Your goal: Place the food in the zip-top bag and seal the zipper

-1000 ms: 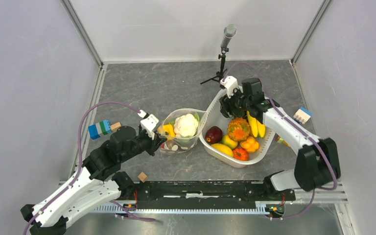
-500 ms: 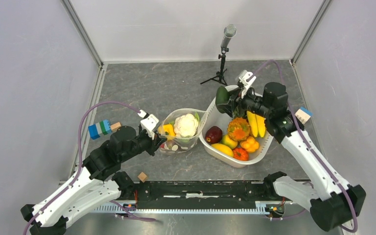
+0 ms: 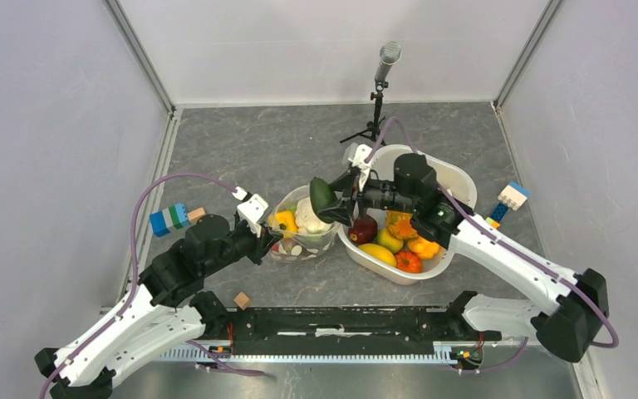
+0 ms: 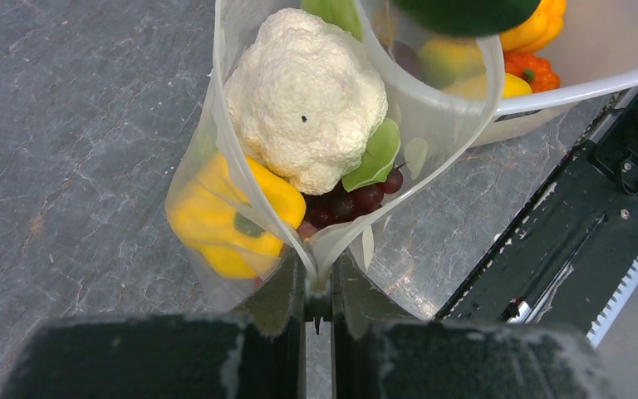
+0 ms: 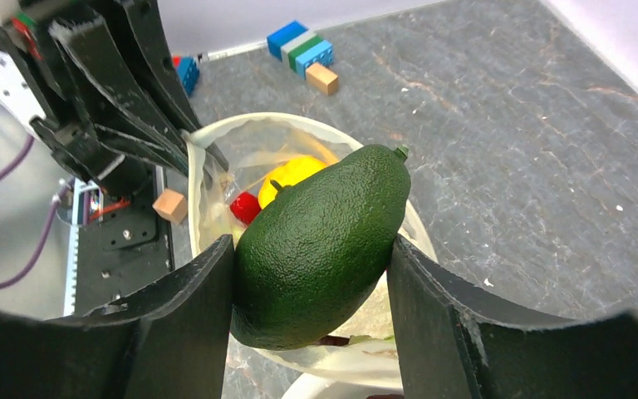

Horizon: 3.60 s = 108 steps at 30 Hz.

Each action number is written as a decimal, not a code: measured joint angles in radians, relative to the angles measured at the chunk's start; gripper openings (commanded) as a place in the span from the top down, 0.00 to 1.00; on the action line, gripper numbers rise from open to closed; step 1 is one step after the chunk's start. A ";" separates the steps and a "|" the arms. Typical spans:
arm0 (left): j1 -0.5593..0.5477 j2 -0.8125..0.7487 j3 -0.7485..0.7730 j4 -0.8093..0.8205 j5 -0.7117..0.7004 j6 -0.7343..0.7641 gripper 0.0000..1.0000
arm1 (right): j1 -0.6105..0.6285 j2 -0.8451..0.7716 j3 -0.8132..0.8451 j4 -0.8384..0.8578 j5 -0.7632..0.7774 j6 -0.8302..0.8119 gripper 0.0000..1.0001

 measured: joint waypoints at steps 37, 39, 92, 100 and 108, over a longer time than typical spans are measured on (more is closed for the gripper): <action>0.000 -0.011 0.000 0.000 0.000 0.000 0.98 | 0.088 0.026 0.033 -0.130 0.000 -0.392 0.02; 0.000 -0.015 0.000 0.000 0.000 0.000 0.98 | 0.098 0.026 0.048 -0.177 -0.047 -0.462 0.02; 0.000 -0.026 0.105 -0.193 0.158 0.076 0.98 | 0.317 0.334 0.259 -0.283 0.091 -0.878 0.44; 0.001 -0.020 0.109 -0.207 0.184 0.093 0.98 | 0.316 0.334 0.259 -0.280 0.089 -0.866 0.23; 0.005 0.034 0.153 -0.226 0.229 0.105 0.98 | 0.305 0.334 0.262 -0.275 0.050 -0.861 0.12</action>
